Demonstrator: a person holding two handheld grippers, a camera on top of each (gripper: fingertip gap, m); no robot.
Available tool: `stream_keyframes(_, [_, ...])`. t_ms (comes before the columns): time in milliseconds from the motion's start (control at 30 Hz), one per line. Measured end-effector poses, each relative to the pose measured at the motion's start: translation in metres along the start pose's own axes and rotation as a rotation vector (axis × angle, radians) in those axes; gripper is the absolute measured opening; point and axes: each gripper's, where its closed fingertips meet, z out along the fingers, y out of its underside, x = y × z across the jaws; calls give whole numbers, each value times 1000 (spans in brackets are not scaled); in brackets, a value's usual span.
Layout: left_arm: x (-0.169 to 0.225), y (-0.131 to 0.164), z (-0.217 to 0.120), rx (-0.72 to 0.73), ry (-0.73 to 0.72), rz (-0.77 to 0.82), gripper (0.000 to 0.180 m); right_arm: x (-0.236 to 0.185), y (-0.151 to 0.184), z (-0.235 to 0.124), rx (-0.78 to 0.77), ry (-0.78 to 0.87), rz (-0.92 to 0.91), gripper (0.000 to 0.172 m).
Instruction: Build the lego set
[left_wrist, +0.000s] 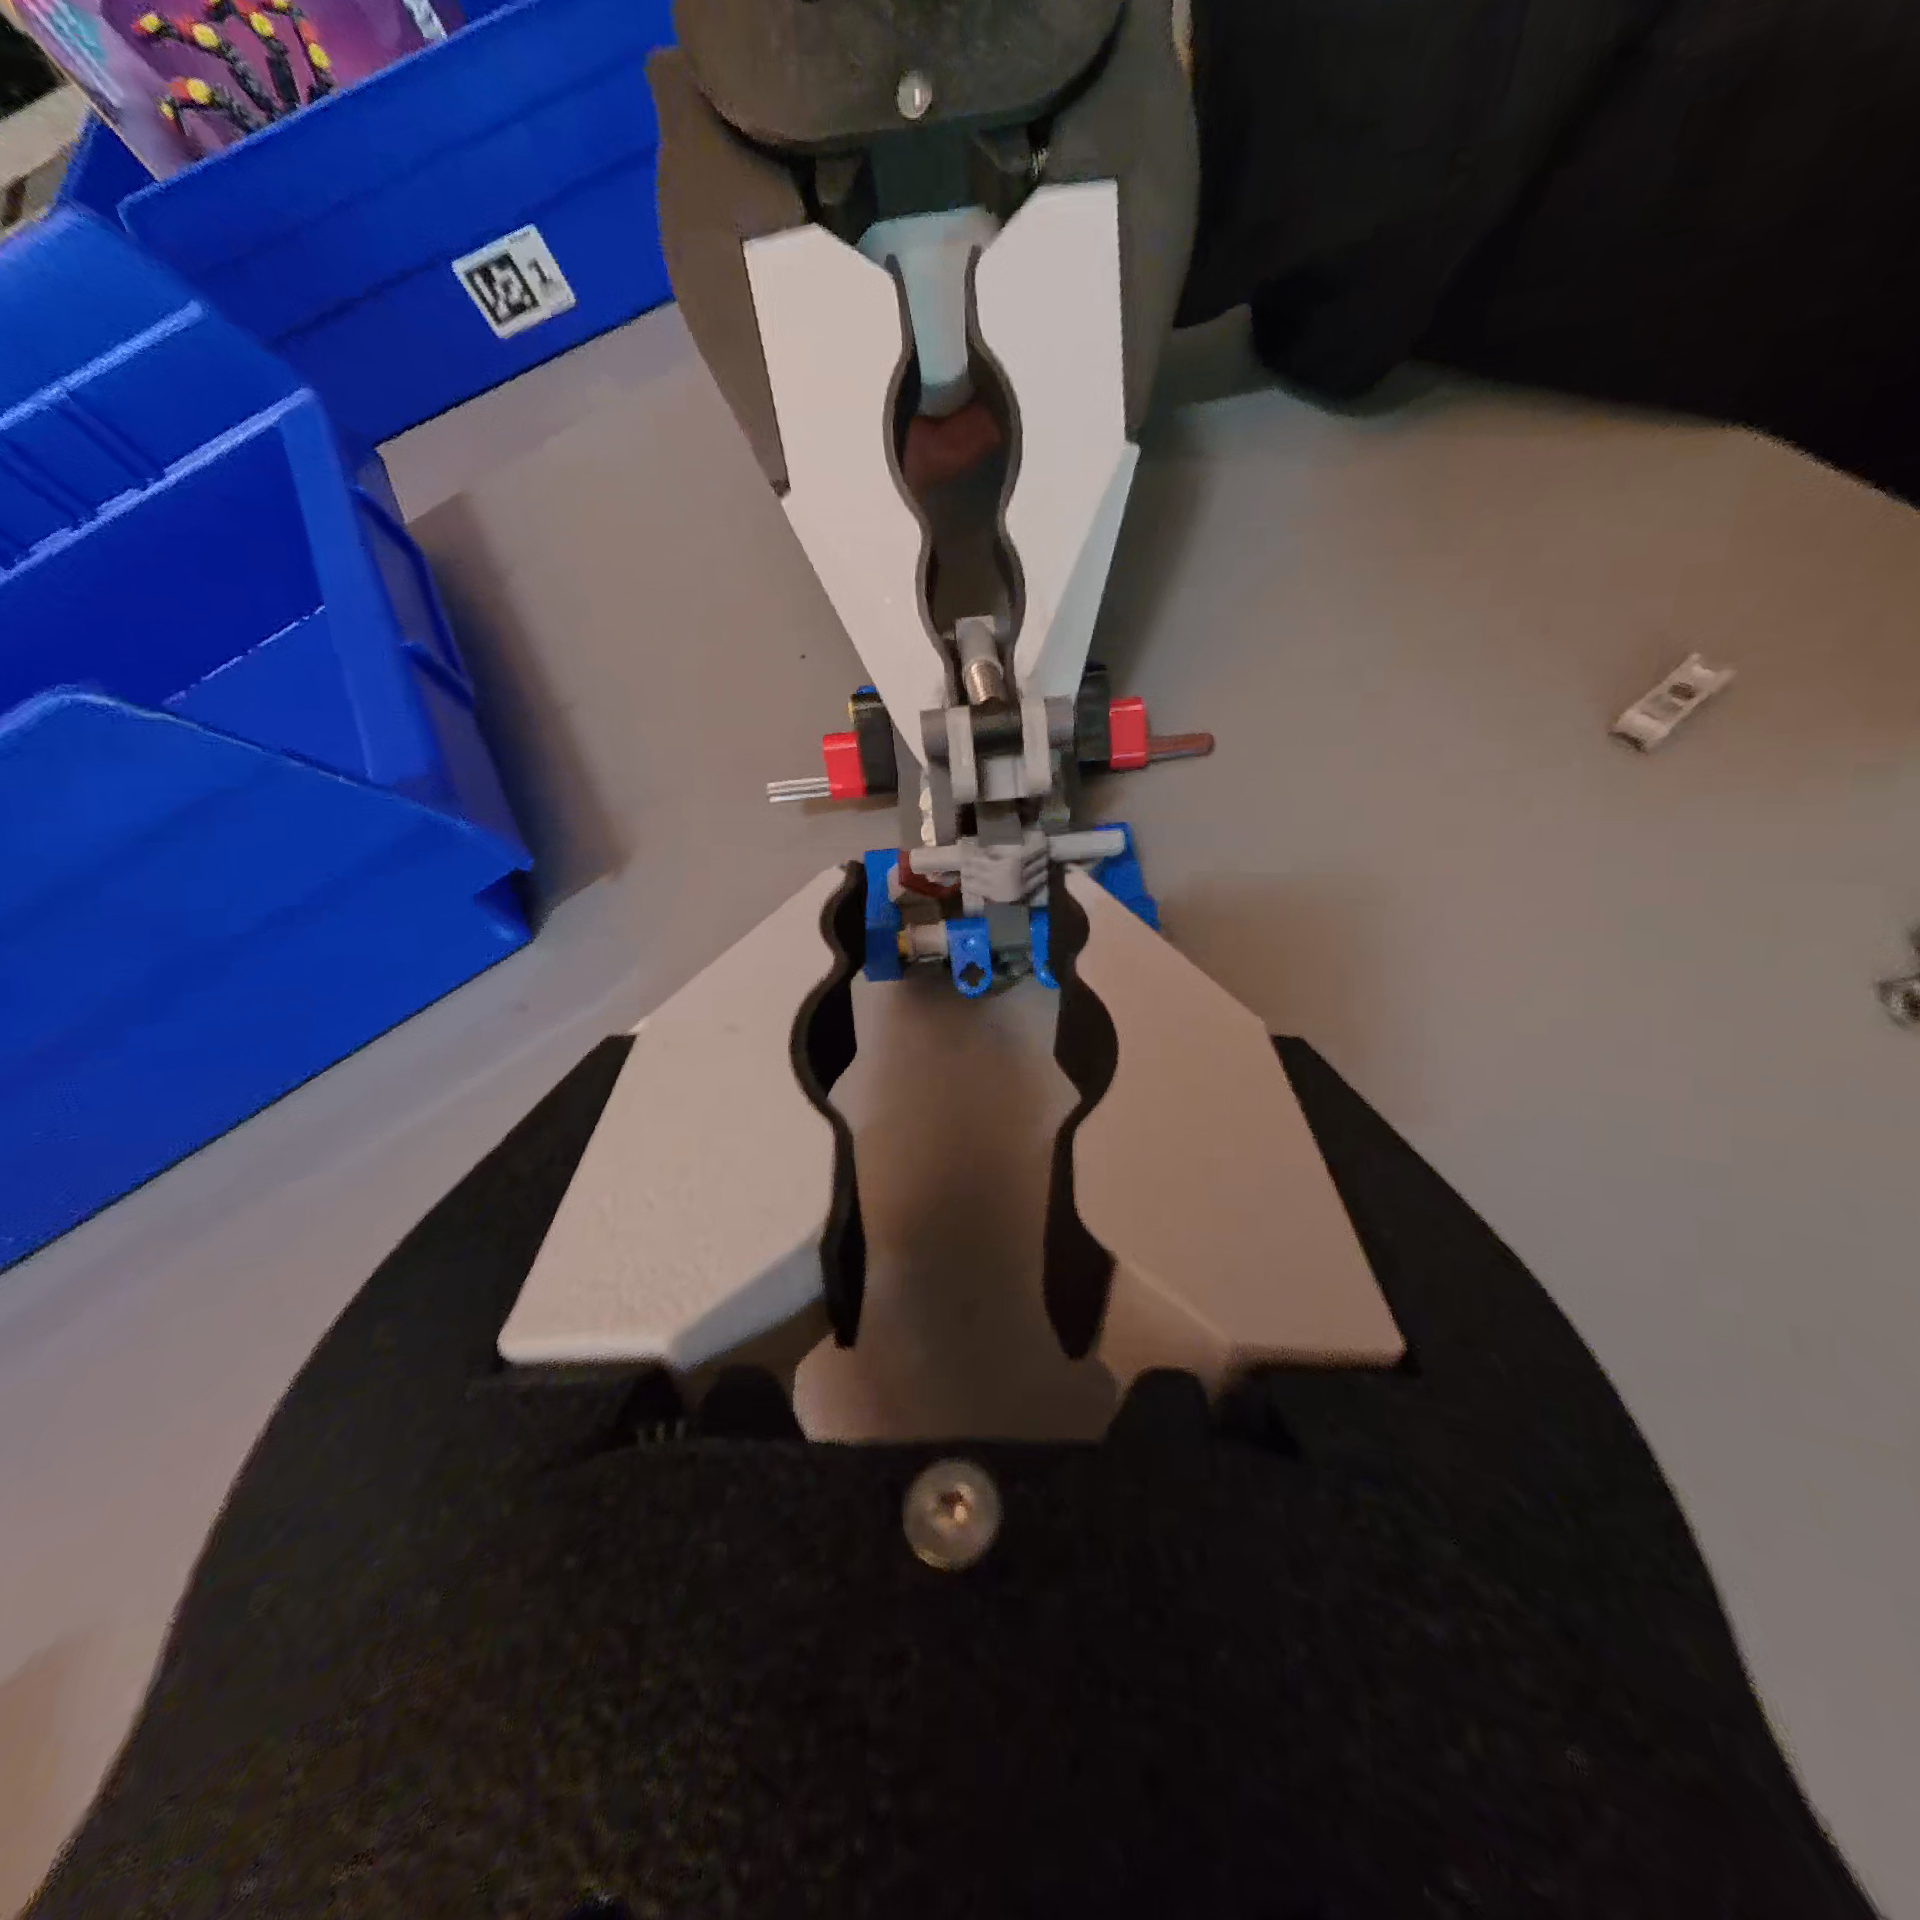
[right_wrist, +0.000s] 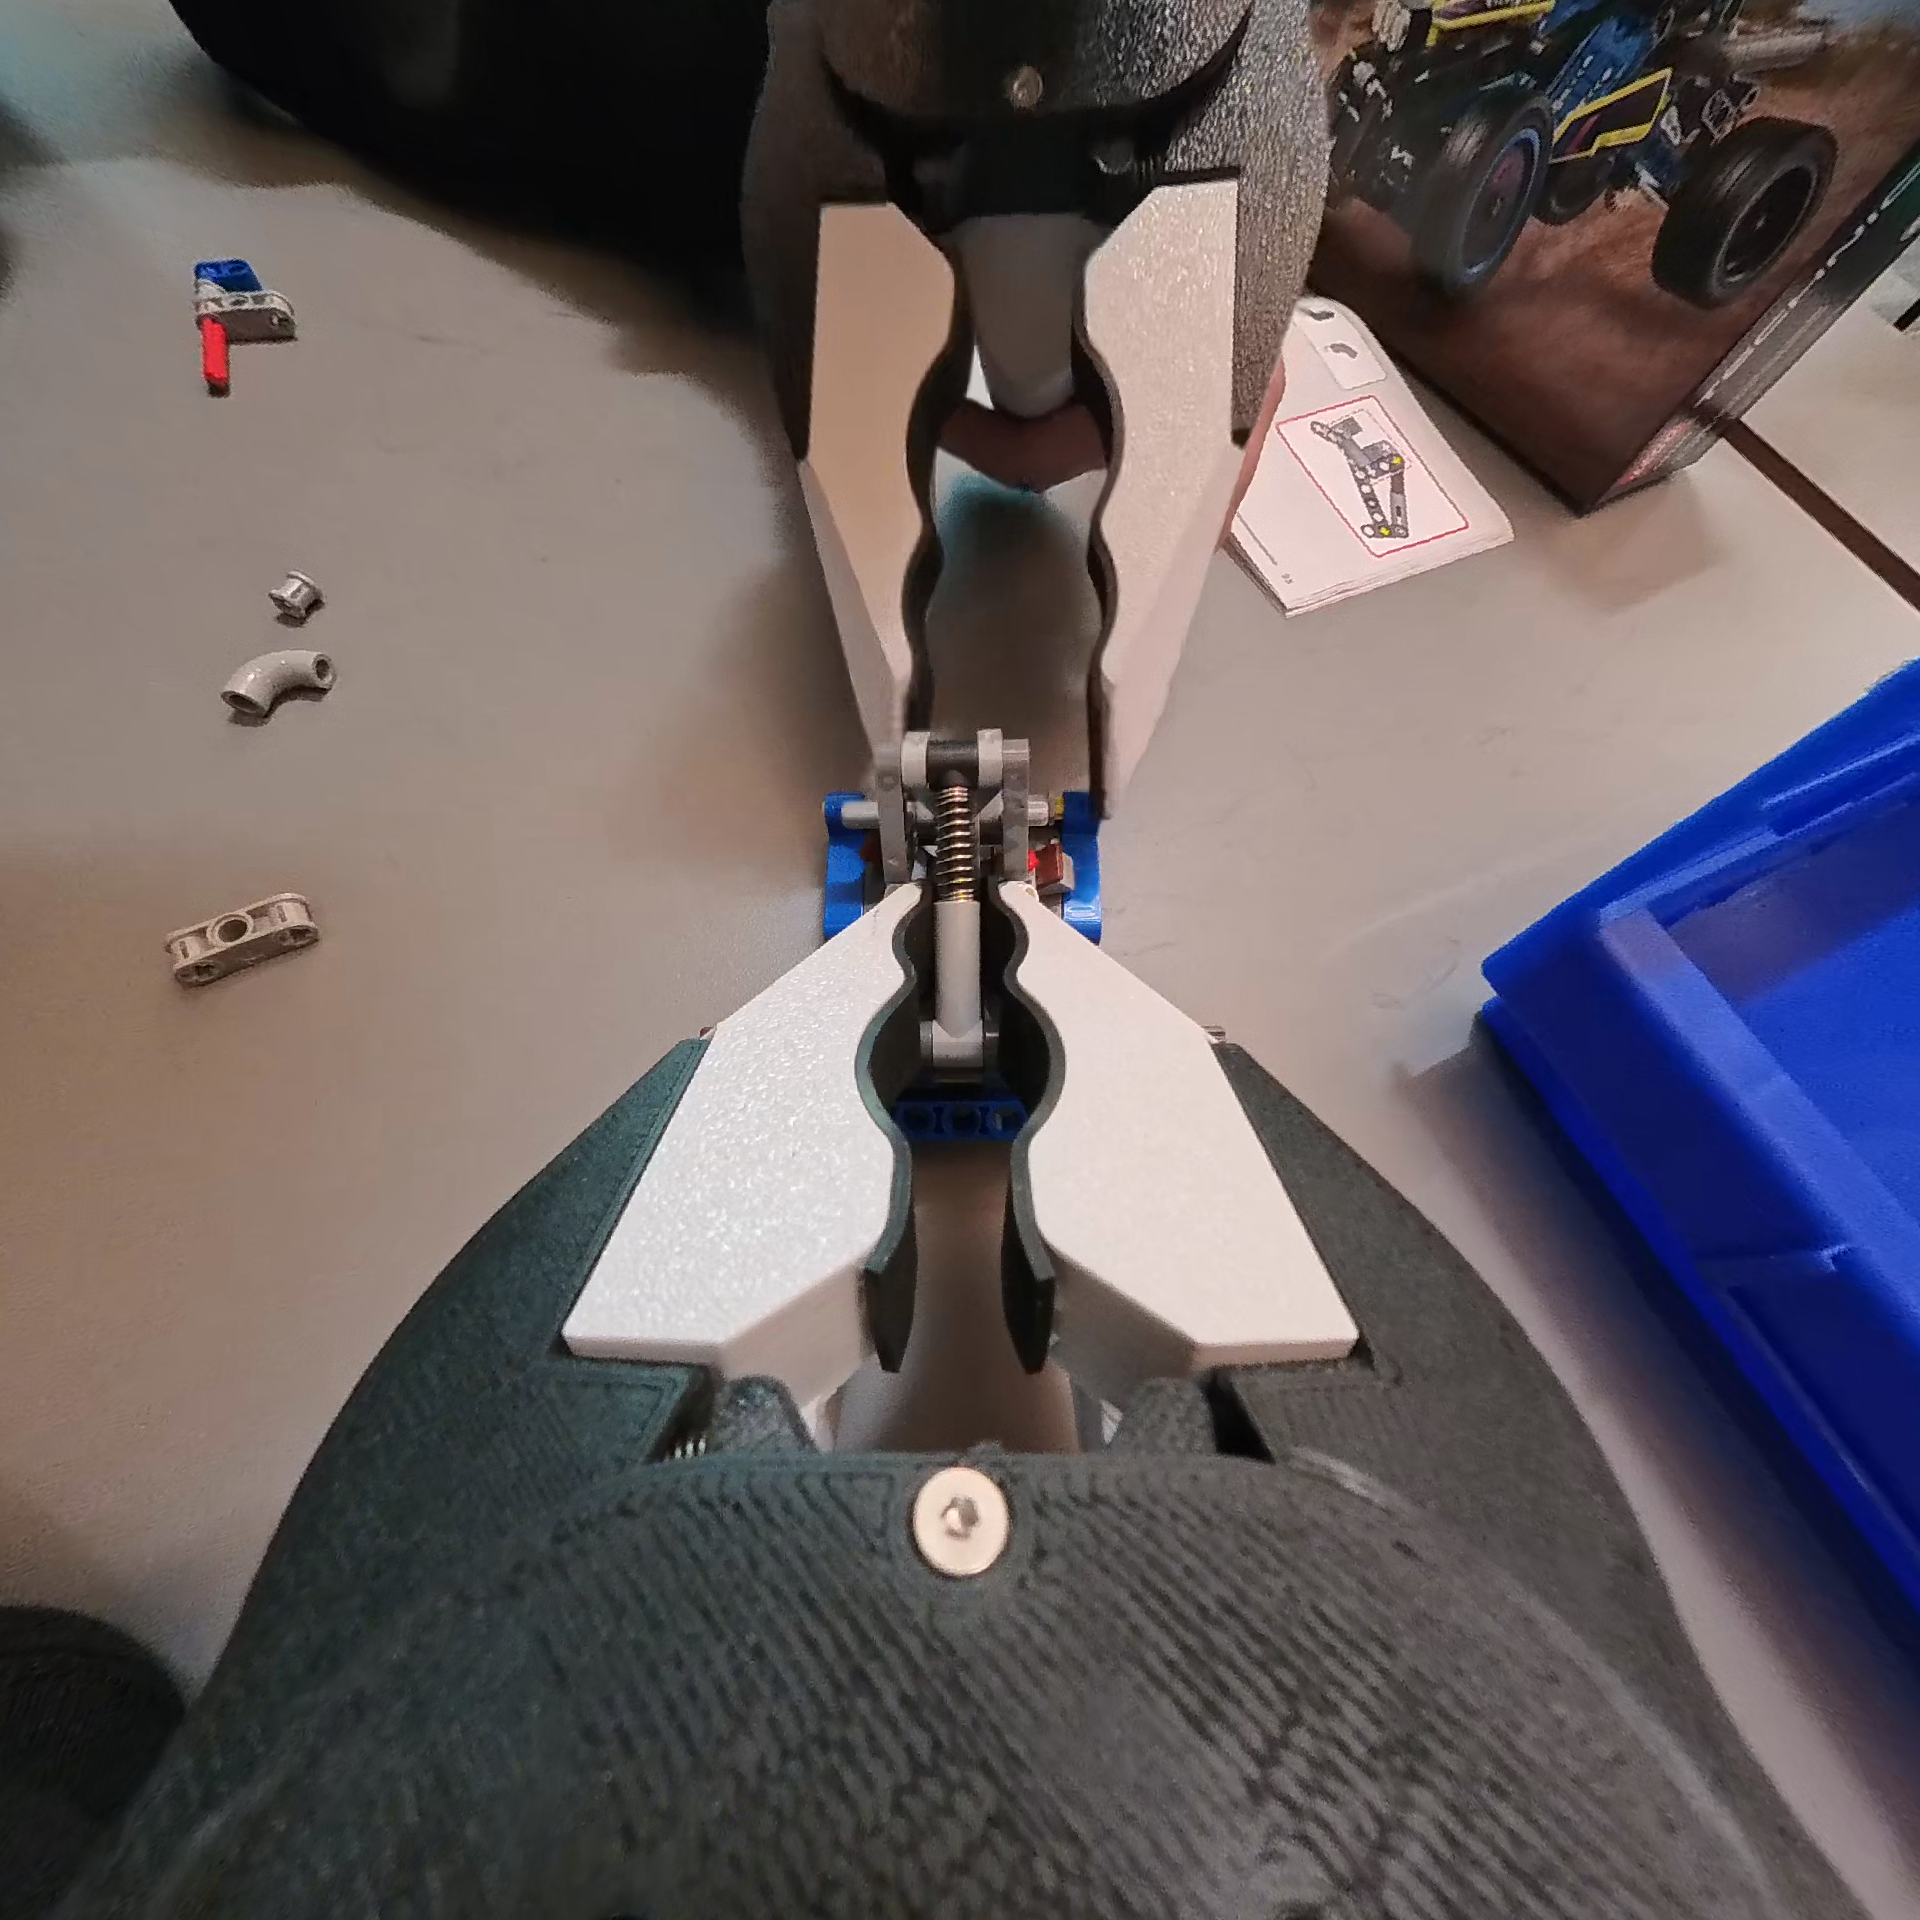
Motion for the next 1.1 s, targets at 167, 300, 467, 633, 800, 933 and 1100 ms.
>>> stream_keyframes(167, [3,3,4,-12,4,28,23,0,0,0,0,4,0,5])
stream_keyframes(300, [2,3,4,-6,-21,69,22,1,0,0,-1,6,2,5])
stream_keyframes(467, [1,1,4,2,-45,99,23,1,0,0,-1,3,4,5])
stream_keyframes(633, [0,1,5,1,-58,117,23,2,0,0,-2,2,12,5])
stream_keyframes(800, [0,2,5,-3,-60,120,22,2,1,0,-4,8,13,5])
stream_keyframes(933, [2,3,7,-11,-55,122,13,4,1,1,-9,19,20,5])
stream_keyframes(1100, [-4,3,8,-18,-88,98,13,10,2,0,-11,52,31,5])
